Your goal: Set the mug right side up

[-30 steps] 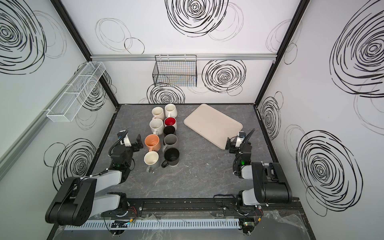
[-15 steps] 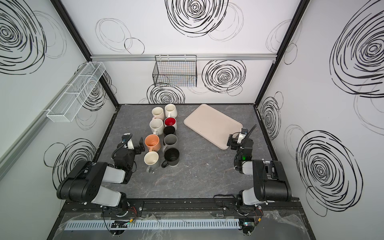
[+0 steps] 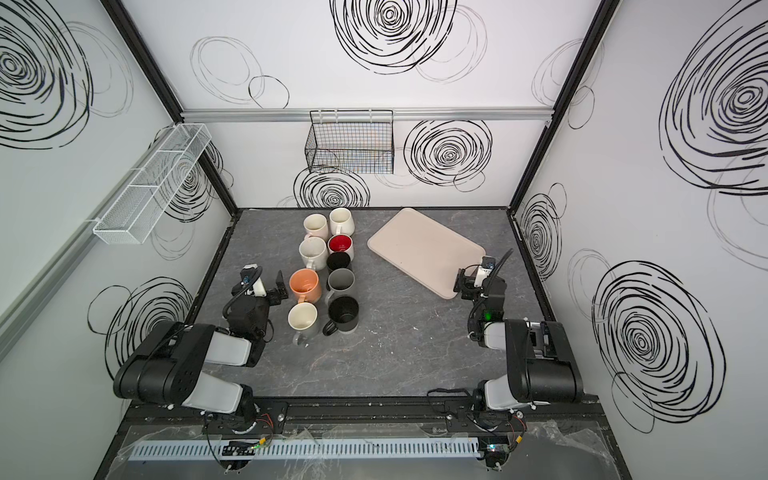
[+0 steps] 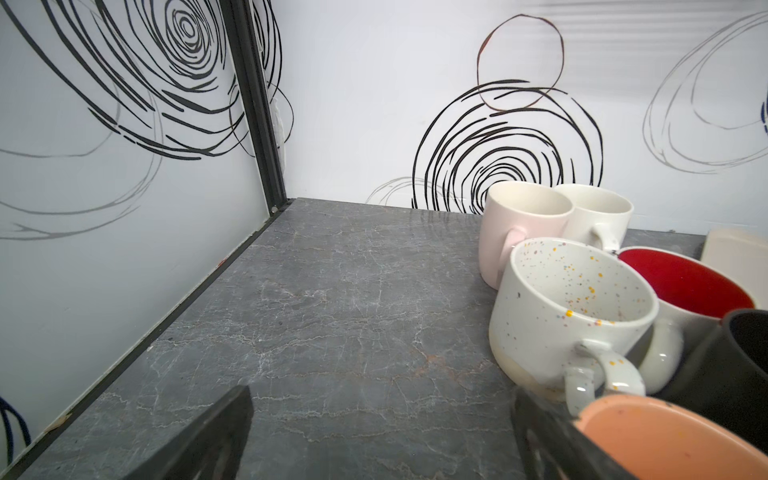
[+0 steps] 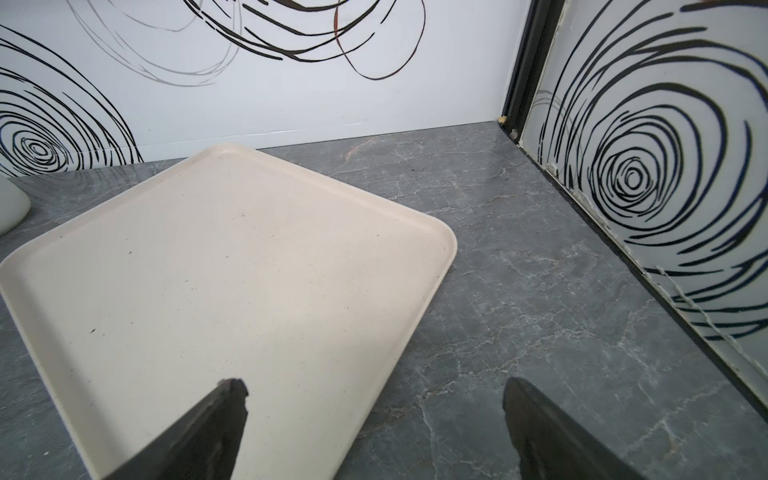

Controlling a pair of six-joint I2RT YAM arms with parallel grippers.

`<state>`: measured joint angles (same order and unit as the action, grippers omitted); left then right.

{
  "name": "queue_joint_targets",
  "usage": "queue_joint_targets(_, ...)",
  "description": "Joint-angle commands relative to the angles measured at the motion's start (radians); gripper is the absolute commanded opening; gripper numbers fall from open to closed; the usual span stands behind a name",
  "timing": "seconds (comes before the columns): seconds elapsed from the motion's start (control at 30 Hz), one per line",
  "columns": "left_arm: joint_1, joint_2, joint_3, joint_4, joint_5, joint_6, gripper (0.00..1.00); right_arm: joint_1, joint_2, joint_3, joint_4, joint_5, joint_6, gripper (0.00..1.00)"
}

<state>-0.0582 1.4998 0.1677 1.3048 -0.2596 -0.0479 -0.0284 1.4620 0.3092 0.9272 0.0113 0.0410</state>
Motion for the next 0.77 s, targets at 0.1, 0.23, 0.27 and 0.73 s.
queue_joint_targets(0.1, 0.001, -0.001, 0.023, 0.046, 0.015, 0.020, 0.99, -0.002, 0.009, 0.013, -0.001, -0.007, 0.003, 1.00)
queue_joint_targets(0.23, -0.002, -0.002, 0.027, 0.036, 0.014, 0.025, 0.99, -0.004, 0.008, 0.013, -0.001, -0.008, 0.003, 1.00)
queue_joint_targets(0.27, -0.002, -0.003, 0.028, 0.036, 0.011, 0.026, 0.99, -0.004, 0.009, 0.013, -0.001, -0.008, 0.003, 1.00)
queue_joint_targets(0.73, -0.014, -0.004, 0.036, 0.017, -0.011, 0.035, 0.99, -0.004, 0.010, 0.013, -0.002, -0.011, 0.003, 1.00)
